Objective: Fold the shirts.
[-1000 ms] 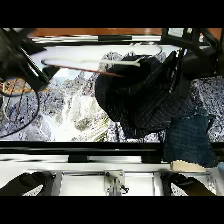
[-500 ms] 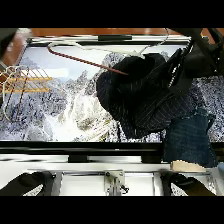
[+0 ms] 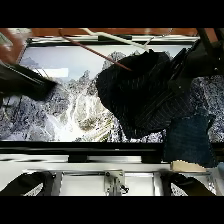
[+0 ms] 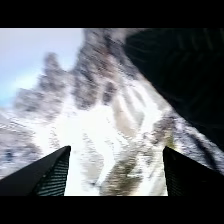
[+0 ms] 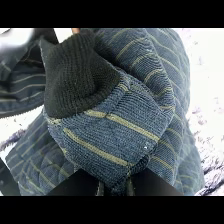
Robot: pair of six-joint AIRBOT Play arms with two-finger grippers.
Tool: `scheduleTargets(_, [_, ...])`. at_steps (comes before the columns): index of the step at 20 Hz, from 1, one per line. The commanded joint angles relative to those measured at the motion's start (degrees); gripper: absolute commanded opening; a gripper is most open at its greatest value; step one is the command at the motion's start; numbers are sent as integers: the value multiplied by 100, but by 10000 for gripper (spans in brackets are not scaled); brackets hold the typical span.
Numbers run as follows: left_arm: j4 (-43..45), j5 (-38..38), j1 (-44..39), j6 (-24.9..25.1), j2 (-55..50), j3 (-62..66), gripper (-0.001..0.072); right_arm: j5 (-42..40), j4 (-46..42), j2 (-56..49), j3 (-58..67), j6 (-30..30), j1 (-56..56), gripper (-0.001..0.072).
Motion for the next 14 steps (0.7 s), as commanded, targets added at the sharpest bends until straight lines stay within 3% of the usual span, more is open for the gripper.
scheduleTargets(1, [-2168, 2708, -758, -1086, -33, -2282, 686, -57, -79, 4, 4, 369, -2, 109])
scheduleTargets(3, [-2524, 3963, -1425, -1261, -306, -2710, 687, -55, -107, 4, 4, 490, -2, 110])
scheduleTargets(5, [-2507, 4590, -1821, -1259, -640, -2664, 687, -52, -184, 2, 4, 544, -2, 110])
scheduleTargets(13, [-2503, 4953, -2284, -1078, -992, -2601, 683, -39, -352, 2, 4, 621, -2, 110])
scheduleTargets(14, [-2503, 4988, -2256, -1084, -1067, -2601, 647, -39, -350, 2, 4, 623, -2, 110])
